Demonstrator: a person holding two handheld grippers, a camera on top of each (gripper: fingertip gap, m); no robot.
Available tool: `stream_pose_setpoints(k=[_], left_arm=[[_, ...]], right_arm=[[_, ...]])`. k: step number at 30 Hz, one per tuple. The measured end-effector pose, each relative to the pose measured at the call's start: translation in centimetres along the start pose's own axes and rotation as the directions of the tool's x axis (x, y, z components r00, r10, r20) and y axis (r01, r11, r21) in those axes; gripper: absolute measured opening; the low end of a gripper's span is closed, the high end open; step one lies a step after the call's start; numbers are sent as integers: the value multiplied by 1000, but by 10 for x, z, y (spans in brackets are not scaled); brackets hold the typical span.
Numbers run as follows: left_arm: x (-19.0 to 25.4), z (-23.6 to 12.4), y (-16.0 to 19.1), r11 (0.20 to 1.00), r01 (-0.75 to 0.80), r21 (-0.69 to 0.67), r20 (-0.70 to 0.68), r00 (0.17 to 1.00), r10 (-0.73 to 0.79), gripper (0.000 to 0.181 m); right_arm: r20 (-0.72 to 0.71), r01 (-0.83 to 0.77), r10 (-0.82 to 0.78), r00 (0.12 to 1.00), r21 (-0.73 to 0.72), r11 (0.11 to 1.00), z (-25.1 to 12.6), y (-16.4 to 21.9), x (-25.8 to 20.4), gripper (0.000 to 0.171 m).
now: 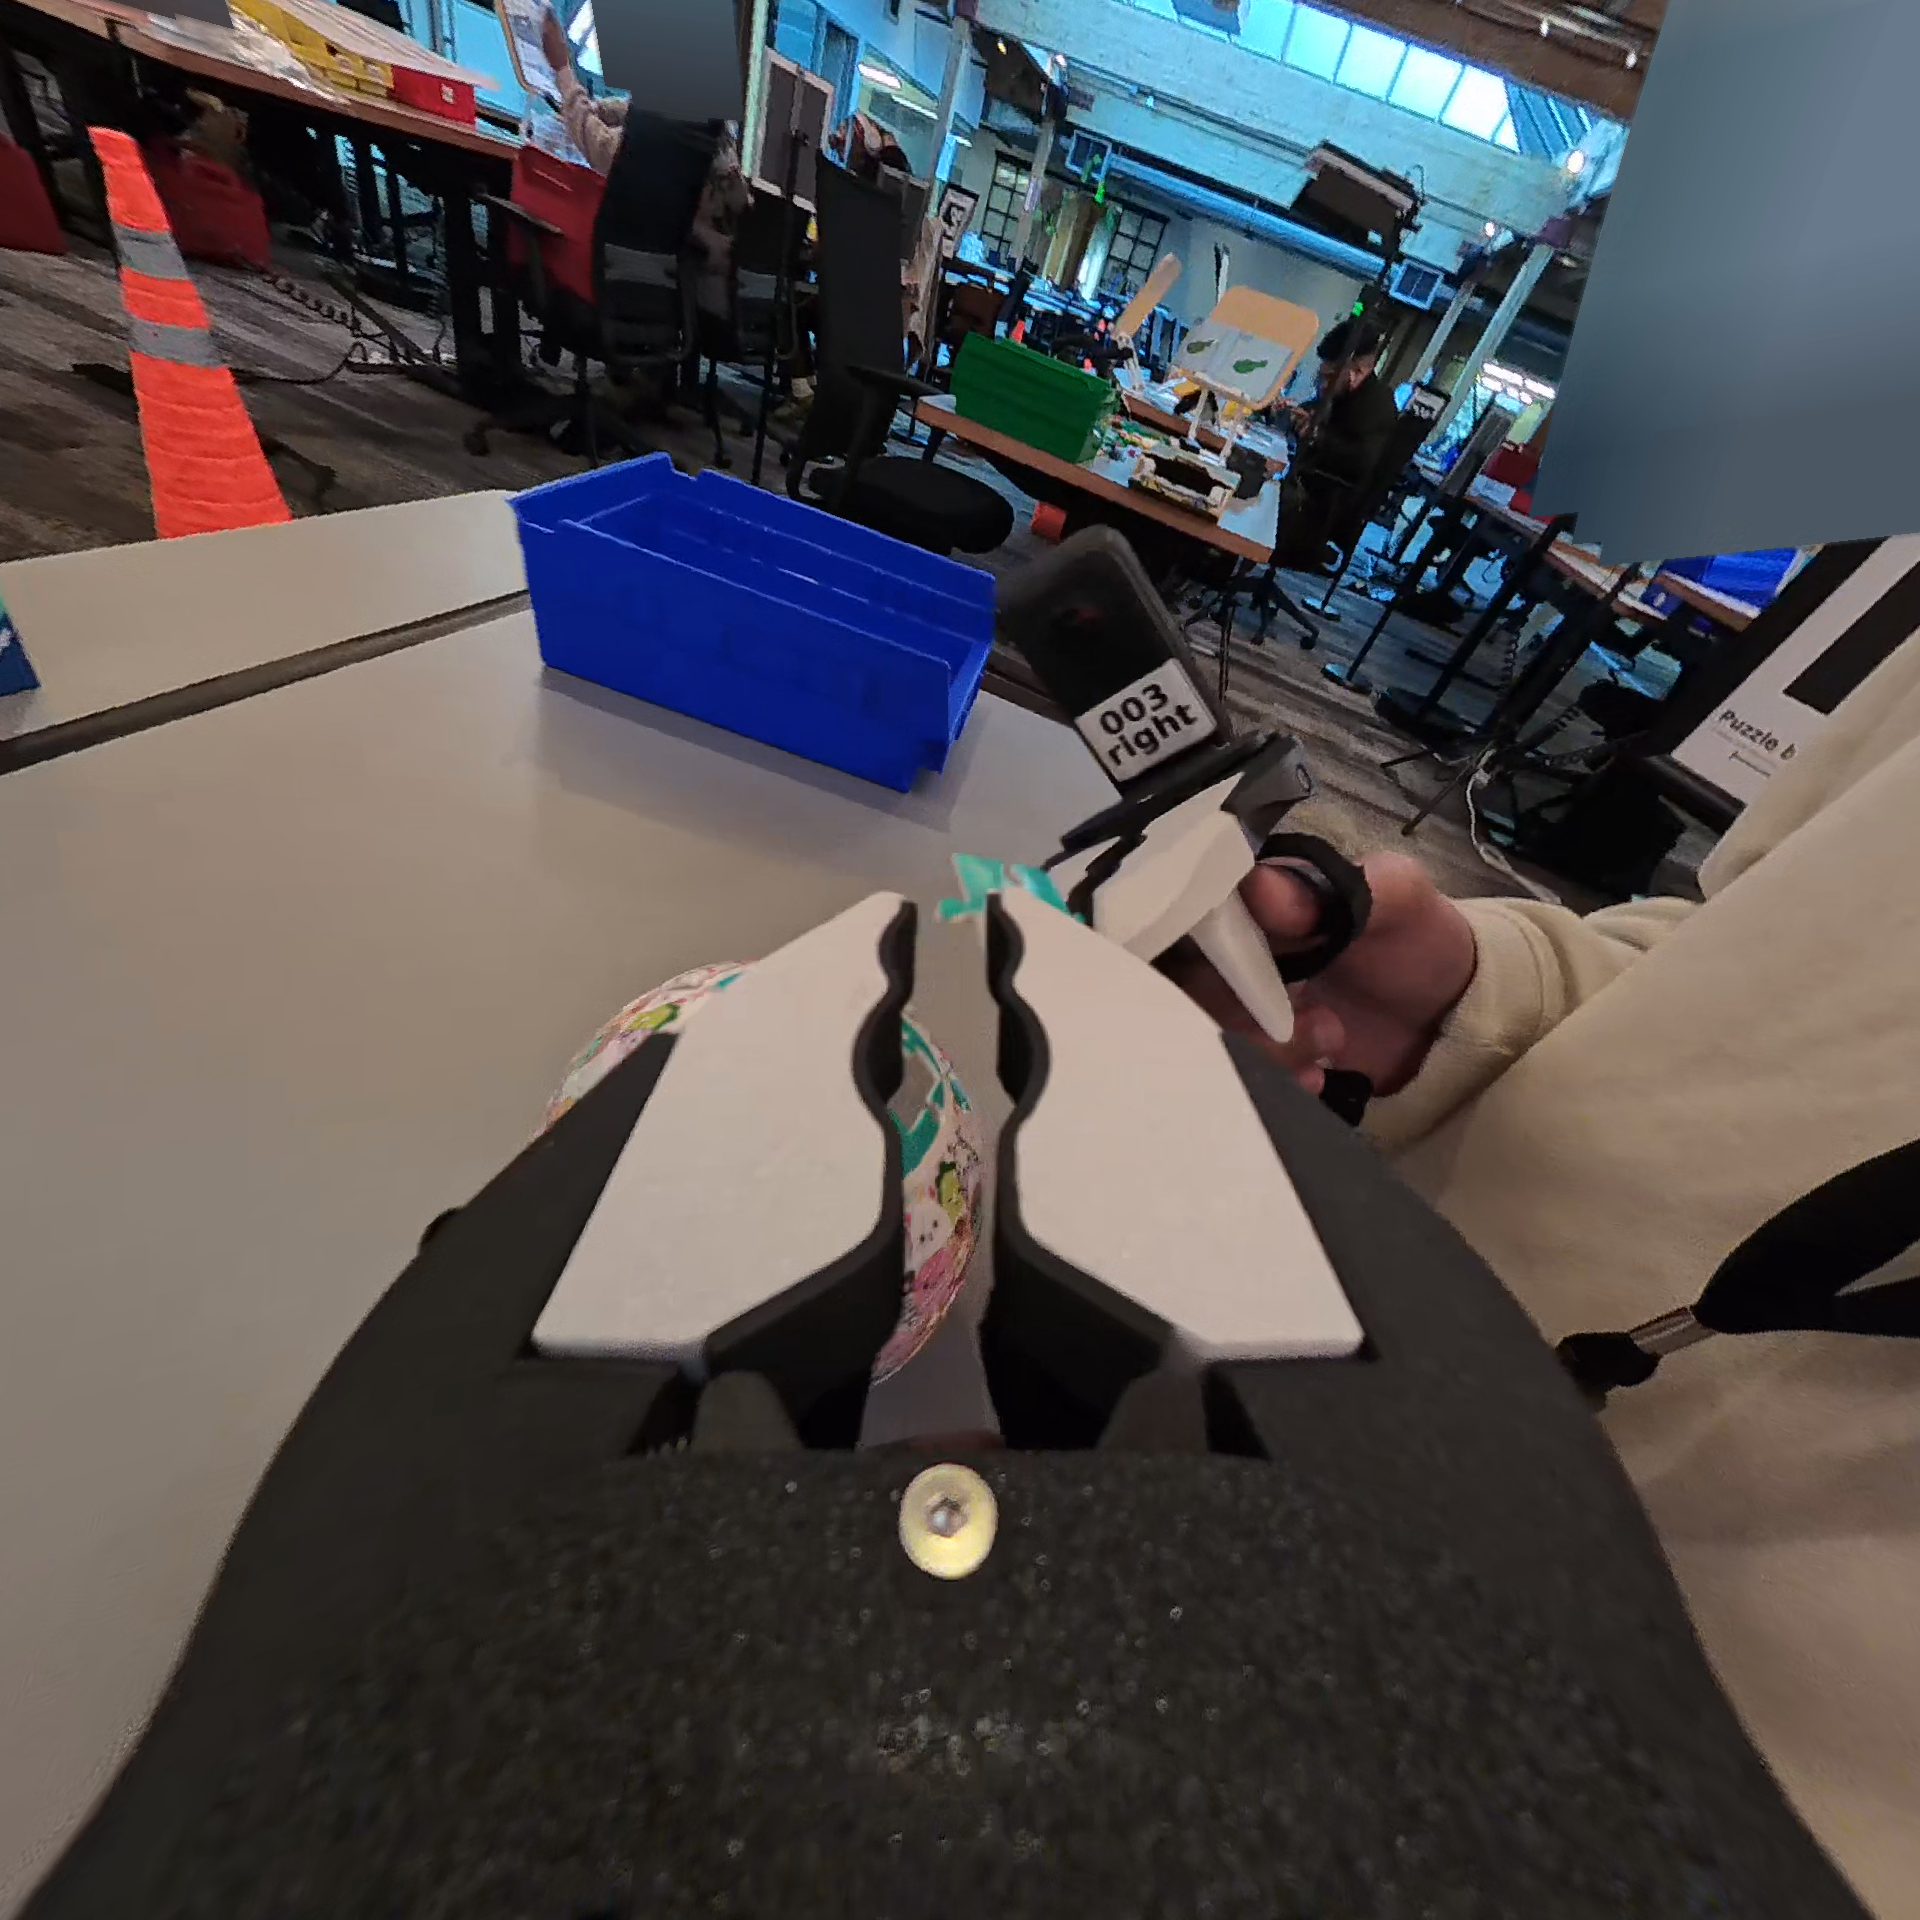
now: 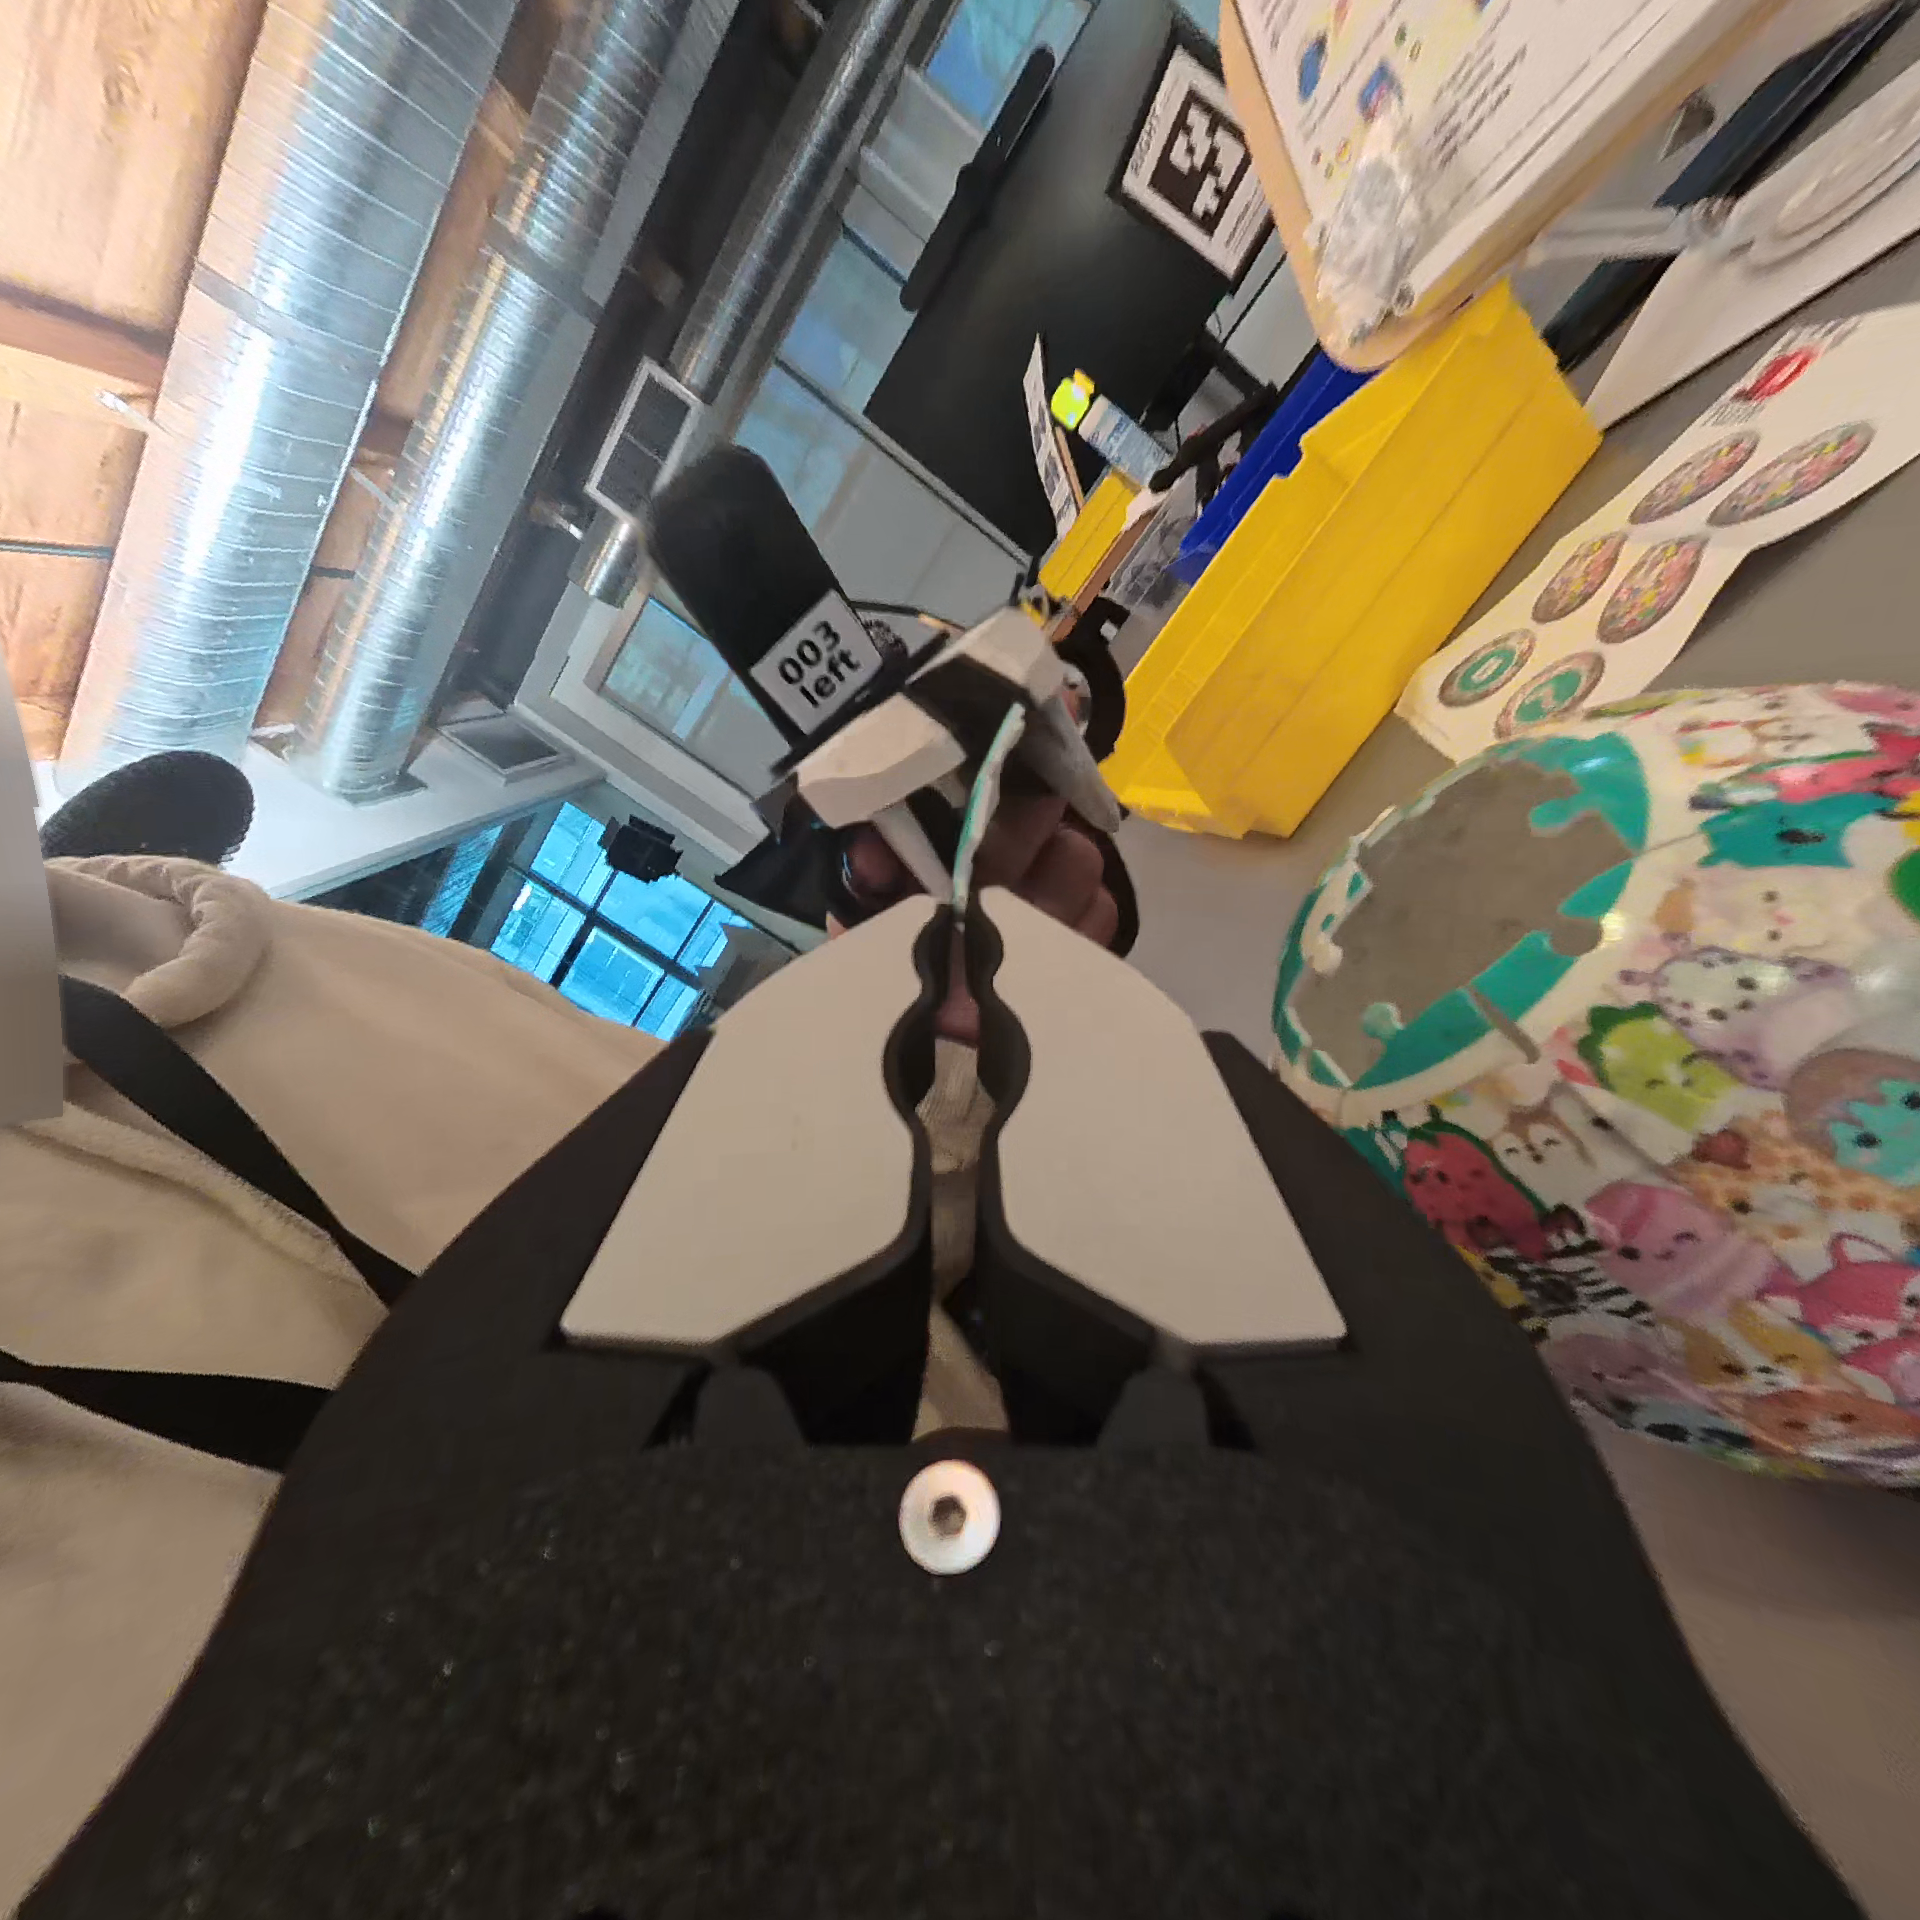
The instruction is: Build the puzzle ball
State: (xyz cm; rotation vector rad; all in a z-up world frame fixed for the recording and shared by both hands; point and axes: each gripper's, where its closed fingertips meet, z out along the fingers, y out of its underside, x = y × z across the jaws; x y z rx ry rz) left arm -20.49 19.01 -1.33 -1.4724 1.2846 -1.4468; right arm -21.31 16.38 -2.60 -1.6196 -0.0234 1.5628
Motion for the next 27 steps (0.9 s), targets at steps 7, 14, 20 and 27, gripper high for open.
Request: stream_pose_setpoints(k=[7, 14, 20, 27], left_arm=[[14, 3, 17, 991, 136, -9, -96, 986, -136, 22], [26, -2, 22, 988, 153, -19, -130, 979, -154, 7], [21, -4, 25, 985, 168, -47, -119, 978, -172, 2], [24, -6, 16, 970, 244, -8, -208, 948, -241, 2]], right_arm=[[-19, 113, -113, 993, -26, 993, 4, 6, -1, 2], [-84, 222, -232, 969, -116, 968, 8, 24, 5, 4], [-164, 301, -330, 930, -182, 936, -2, 22, 15, 15], [-178, 342, -407, 896, -309, 887, -9, 16, 15, 23]])
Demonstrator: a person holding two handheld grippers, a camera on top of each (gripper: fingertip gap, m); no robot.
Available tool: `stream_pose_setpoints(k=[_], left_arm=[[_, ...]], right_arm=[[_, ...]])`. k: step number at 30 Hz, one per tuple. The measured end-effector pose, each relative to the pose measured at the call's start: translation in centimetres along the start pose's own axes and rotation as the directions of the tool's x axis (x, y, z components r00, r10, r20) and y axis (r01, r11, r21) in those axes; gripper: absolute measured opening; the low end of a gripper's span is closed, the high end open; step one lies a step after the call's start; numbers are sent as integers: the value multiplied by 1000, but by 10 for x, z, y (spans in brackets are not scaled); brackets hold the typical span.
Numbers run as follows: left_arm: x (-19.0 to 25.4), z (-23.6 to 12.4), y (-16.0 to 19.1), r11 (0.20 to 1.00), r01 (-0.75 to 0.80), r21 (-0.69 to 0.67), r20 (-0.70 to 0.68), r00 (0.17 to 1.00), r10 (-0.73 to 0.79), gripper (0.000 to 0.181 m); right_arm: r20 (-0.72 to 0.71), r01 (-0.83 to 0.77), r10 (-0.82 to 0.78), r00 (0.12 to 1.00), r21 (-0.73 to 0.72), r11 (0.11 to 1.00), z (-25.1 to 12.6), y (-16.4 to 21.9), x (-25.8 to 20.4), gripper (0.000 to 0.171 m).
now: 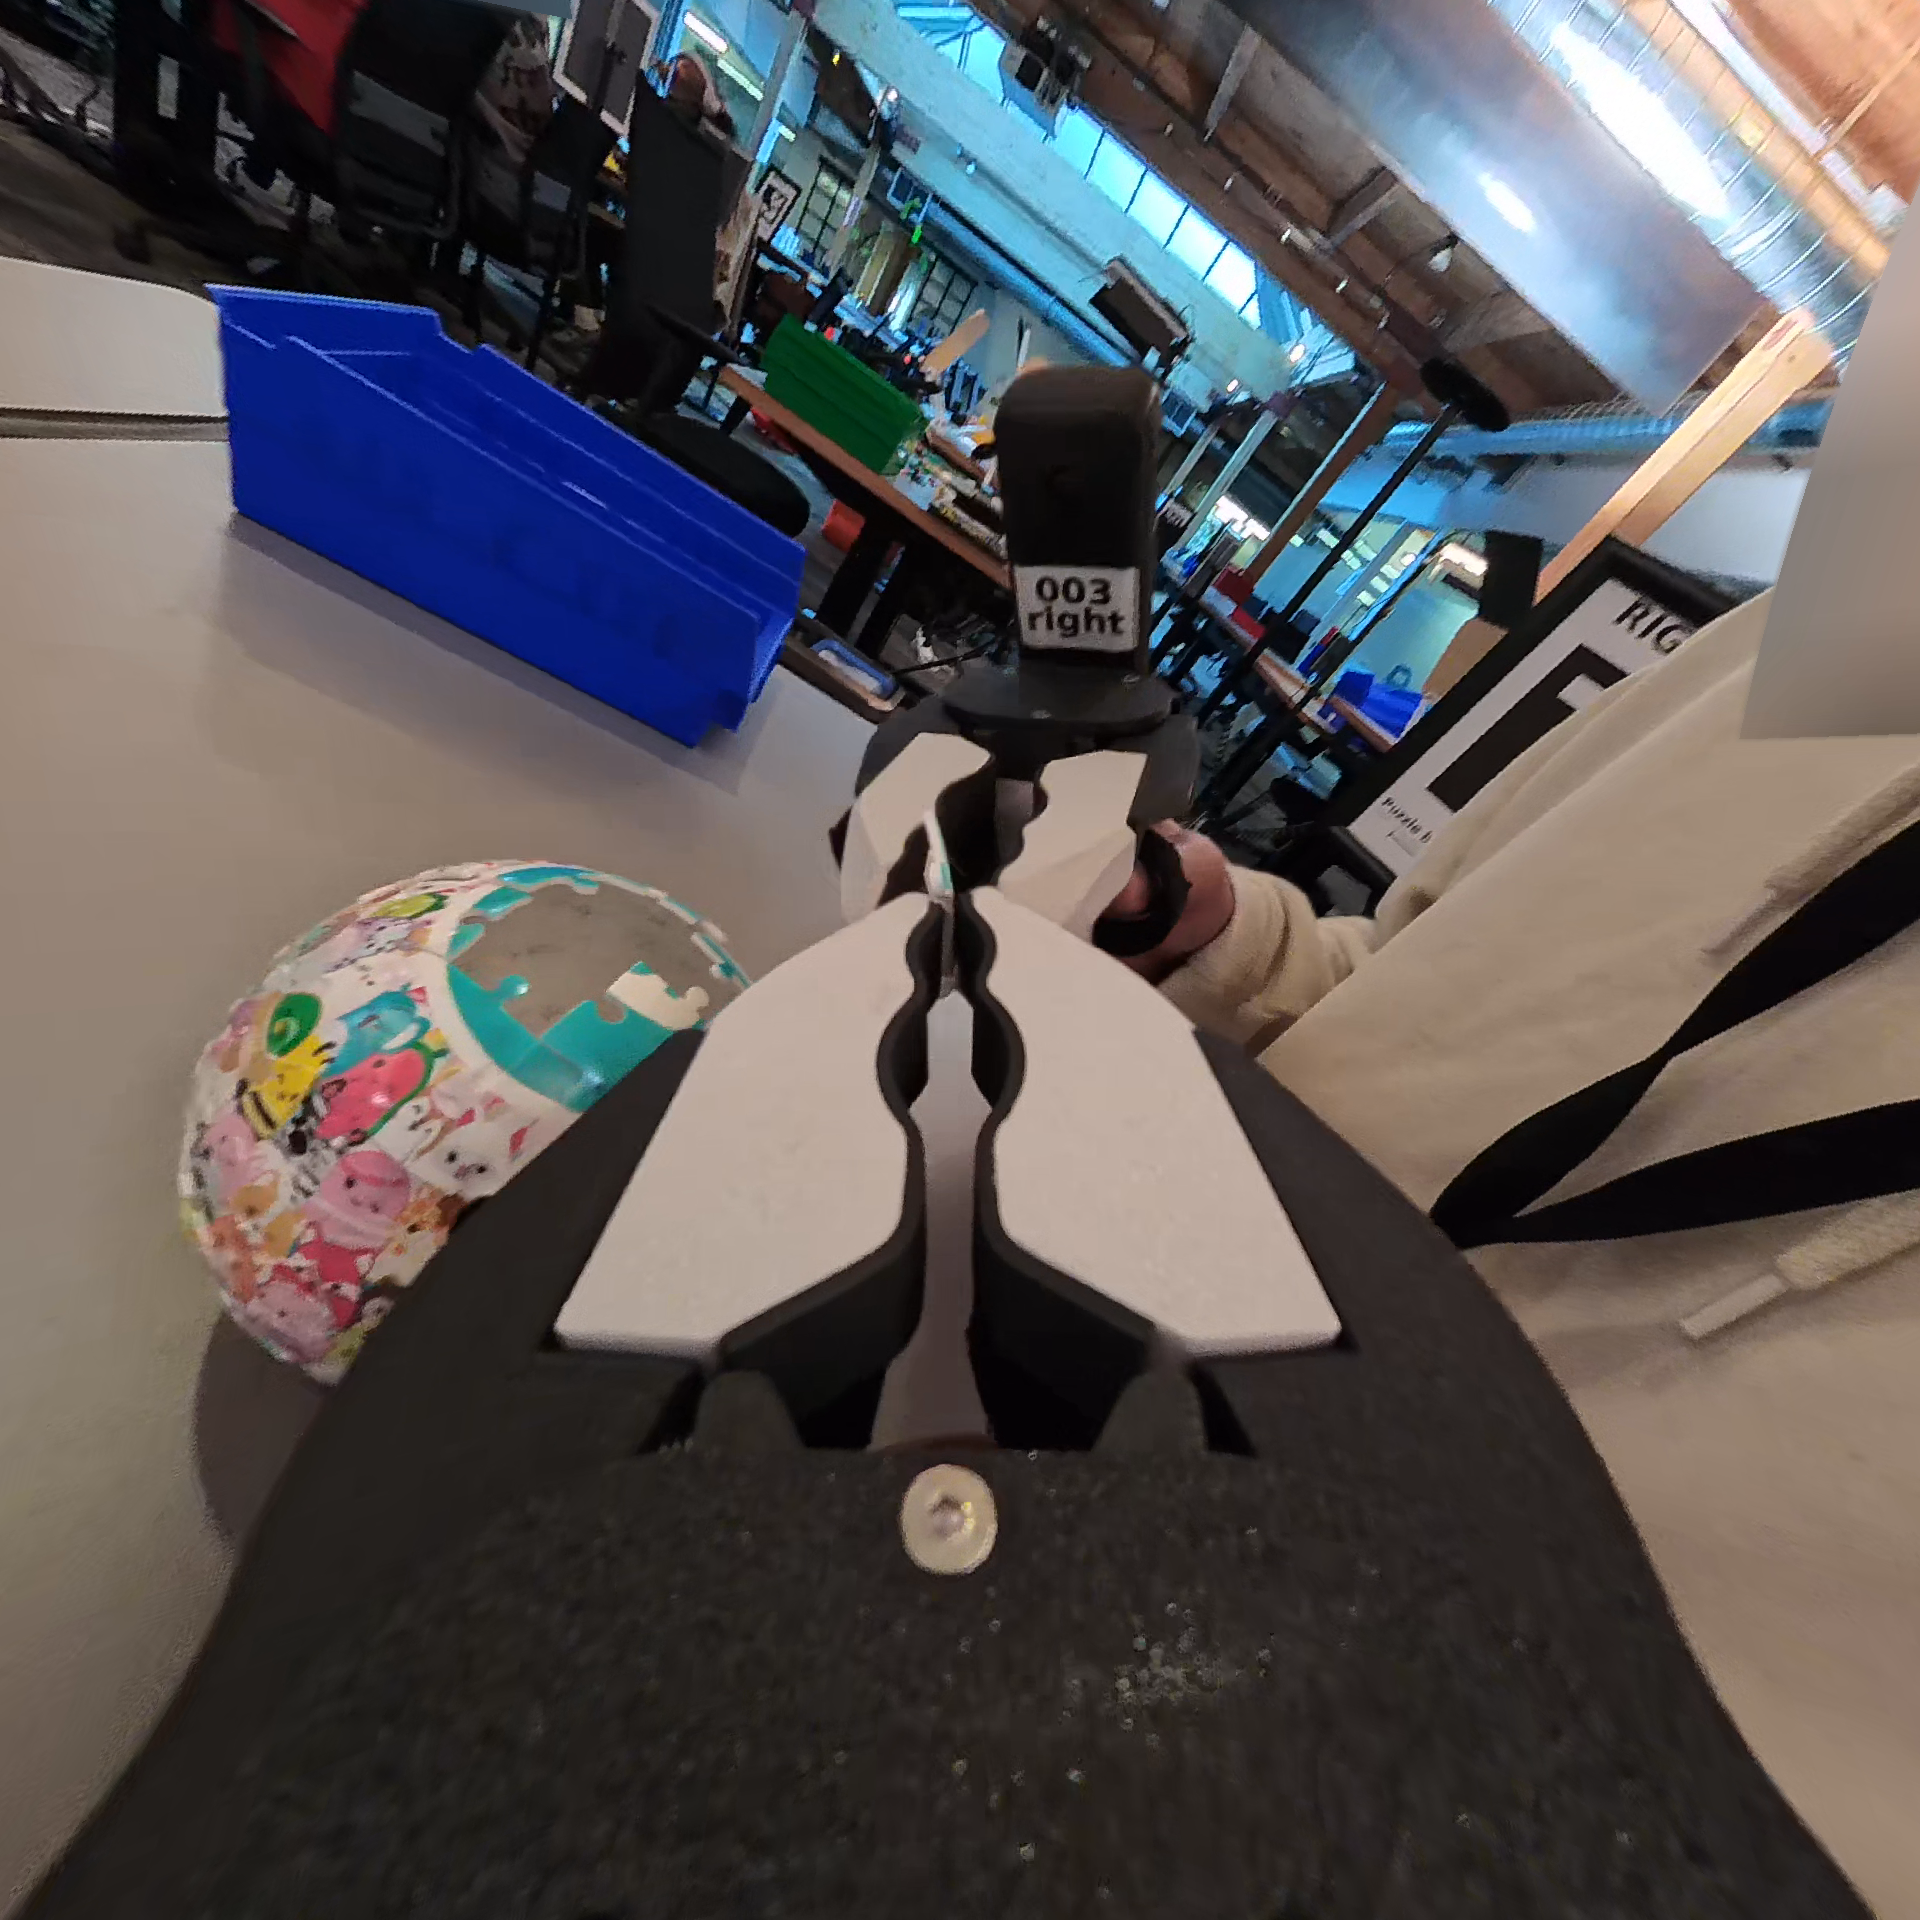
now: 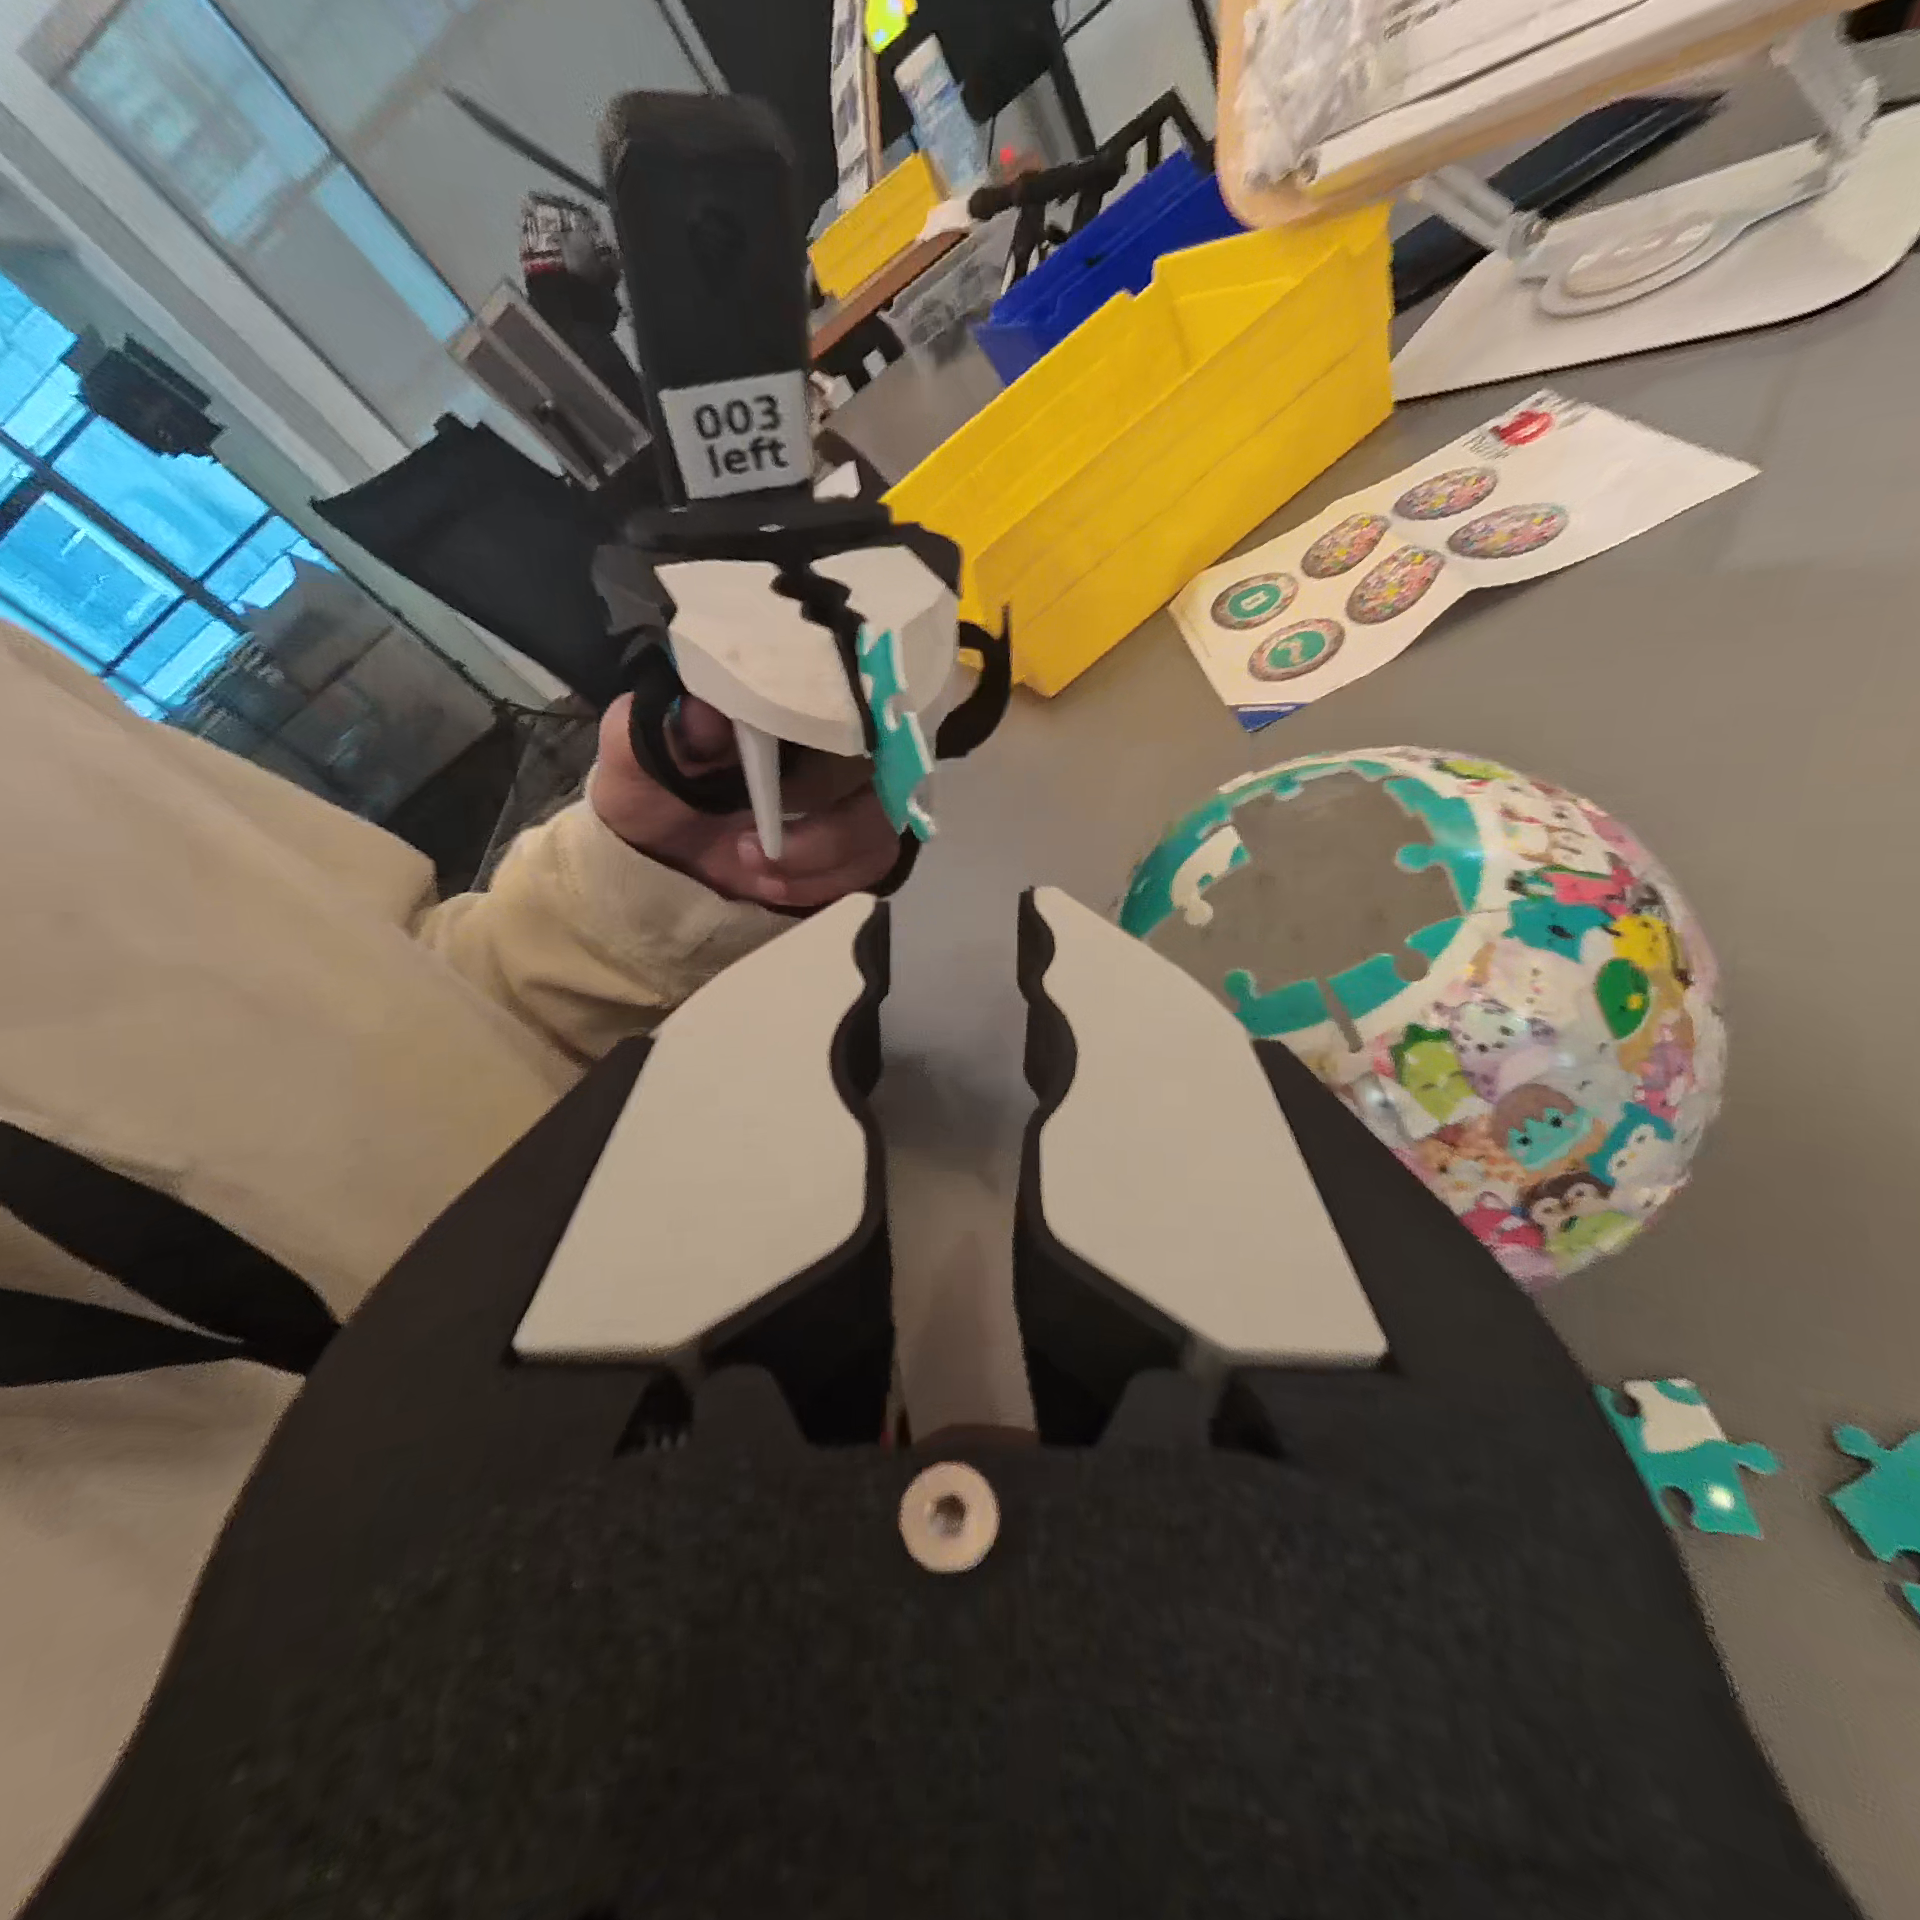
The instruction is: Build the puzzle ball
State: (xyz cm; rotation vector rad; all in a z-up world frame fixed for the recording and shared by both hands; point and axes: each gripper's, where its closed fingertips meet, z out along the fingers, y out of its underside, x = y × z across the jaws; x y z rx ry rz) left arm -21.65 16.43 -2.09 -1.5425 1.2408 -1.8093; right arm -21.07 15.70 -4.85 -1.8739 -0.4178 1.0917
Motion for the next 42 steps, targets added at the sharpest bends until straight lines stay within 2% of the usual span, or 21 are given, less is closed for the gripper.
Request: stream_pose_setpoints(k=[5, 15, 22, 24, 26, 29, 35, 40, 42], left_arm=[[6, 10, 2, 997, 62, 41, -64, 996, -59, 2], [0, 19, 16, 996, 89, -9, -41, 995, -89, 6], [6, 28, 20, 990, 119, -70, -92, 988, -125, 2], [9, 28, 19, 990, 115, -79, -103, 987, -123, 2], [6, 27, 21, 988, 110, -106, -82, 990, -119, 2], [5, 26, 26, 984, 101, -145, -63, 992, -111, 2], [11, 30, 26, 982, 74, -172, -82, 993, -90, 2], [9, 33, 26, 985, 60, -161, -46, 997, -69, 2], [1, 31, 22, 990, 48, -131, 16, 999, -46, 9]], right_arm=[[91, -96, 88, 992, 87, 992, -1, -9, -11, 6], [151, -221, 209, 966, 67, 973, -5, 9, -11, 2], [184, -266, 255, 949, 39, 963, 3, 21, -14, 3], [192, -241, 232, 954, 28, 970, -2, 21, -14, 4], [145, -183, 181, 973, 5, 983, -11, 18, -5, 13], [102, -55, 57, 993, -29, 998, -26, 3, 2, 13], [163, 93, -64, 985, -174, 980, -19, 1, -9, 7], [178, 75, -39, 983, -196, 978, -19, 1, -8, 3], [193, 20, 15, 981, -175, 984, -18, -5, -5, 2]])
